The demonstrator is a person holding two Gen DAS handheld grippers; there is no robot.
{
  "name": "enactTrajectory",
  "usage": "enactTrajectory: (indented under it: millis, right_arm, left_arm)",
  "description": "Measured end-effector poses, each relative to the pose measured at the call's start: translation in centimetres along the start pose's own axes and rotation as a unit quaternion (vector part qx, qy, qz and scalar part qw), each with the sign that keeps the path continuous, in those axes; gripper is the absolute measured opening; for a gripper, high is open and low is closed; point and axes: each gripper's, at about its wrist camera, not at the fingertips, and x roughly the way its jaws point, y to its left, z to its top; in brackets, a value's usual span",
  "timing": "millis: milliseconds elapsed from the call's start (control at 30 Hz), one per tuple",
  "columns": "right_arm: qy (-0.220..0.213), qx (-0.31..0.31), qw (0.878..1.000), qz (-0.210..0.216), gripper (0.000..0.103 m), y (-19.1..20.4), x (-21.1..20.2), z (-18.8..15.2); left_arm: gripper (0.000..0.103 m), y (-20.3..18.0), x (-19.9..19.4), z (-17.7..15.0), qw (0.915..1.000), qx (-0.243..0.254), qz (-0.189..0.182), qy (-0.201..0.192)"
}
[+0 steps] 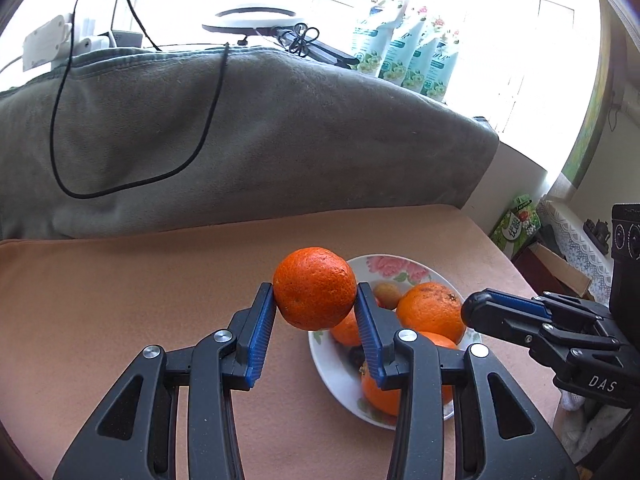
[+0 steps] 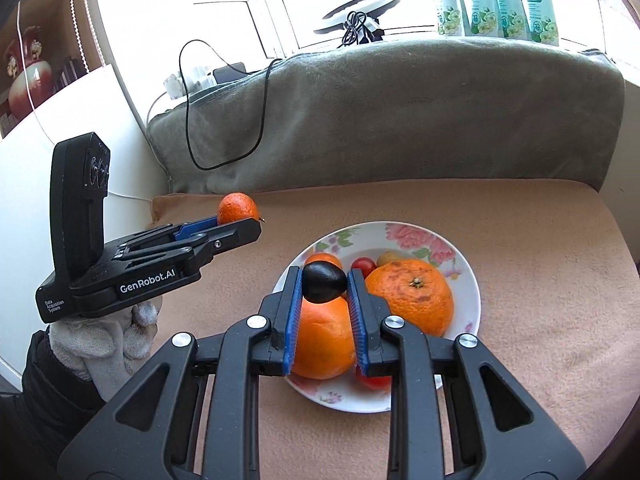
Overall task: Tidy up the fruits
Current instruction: 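Lift and carry the dark fruit over the plate while the left carries the tangerine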
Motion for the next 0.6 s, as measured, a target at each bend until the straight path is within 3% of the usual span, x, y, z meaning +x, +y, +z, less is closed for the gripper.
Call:
enactTrajectory:
  millis: [600]
  right_arm:
    - [0.029,0.017,0.999,-0.018,0.024,-5.1,4.0,3.1]
  left_arm:
    - [0.039,-3.3,3.7,0.7,0.9989,0.027,-0.023,0.03]
